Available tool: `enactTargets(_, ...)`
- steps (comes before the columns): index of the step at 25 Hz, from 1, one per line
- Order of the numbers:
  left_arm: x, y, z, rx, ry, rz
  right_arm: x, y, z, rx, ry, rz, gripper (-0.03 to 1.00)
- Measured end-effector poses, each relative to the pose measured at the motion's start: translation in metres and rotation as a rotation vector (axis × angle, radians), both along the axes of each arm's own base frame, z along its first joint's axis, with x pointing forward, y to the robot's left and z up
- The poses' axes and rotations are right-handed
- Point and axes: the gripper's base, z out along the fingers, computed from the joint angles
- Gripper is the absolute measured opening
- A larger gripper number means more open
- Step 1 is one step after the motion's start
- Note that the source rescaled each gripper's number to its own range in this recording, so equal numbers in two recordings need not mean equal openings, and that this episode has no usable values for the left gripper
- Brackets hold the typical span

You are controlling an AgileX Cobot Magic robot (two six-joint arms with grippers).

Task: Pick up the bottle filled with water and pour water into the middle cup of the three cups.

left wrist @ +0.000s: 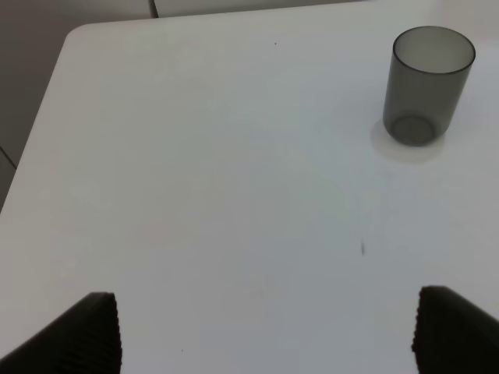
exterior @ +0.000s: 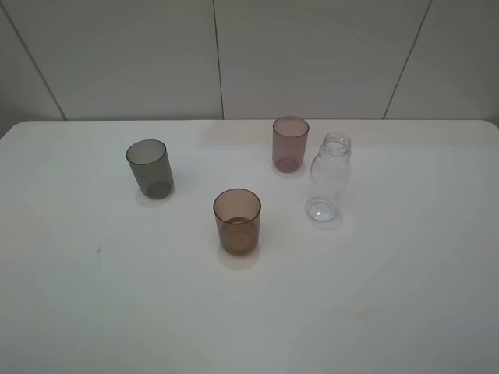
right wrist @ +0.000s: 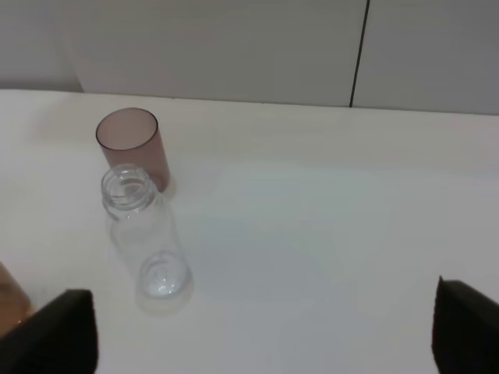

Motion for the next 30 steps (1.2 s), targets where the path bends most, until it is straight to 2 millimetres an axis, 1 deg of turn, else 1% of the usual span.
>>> enactTargets(5, 0.0, 0.0, 0.0, 0.0, 0.0, 0.0, -0.024, -0.005, -0.003, -0.007, -0.07, -0.009, 0.78)
enactTargets(9, 0.0, 0.0, 0.0, 0.0, 0.0, 0.0, -0.038, -0.007, -0.027, -0.01, -0.097, -0.012, 0.78)
enactTargets(12, 0.0, 0.0, 0.0, 0.0, 0.0, 0.0, -0.045, -0.008, -0.047, -0.005, -0.106, -0.01, 0.78)
enactTargets(15, 0.0, 0.0, 0.0, 0.0, 0.0, 0.0, -0.047, -0.008, -0.063, -0.003, -0.106, -0.008, 0.78)
enactTargets(17, 0.0, 0.0, 0.0, 0.0, 0.0, 0.0, -0.049, -0.008, -0.069, 0.004, -0.107, -0.004, 0.78)
enactTargets(23, 0.0, 0.0, 0.0, 0.0, 0.0, 0.0, -0.049, -0.007, -0.079, 0.012, -0.064, 0.003, 0.78)
enactTargets(30, 0.0, 0.0, 0.0, 0.0, 0.0, 0.0, -0.051, -0.006, -0.079, 0.015, -0.07, -0.009, 0.78)
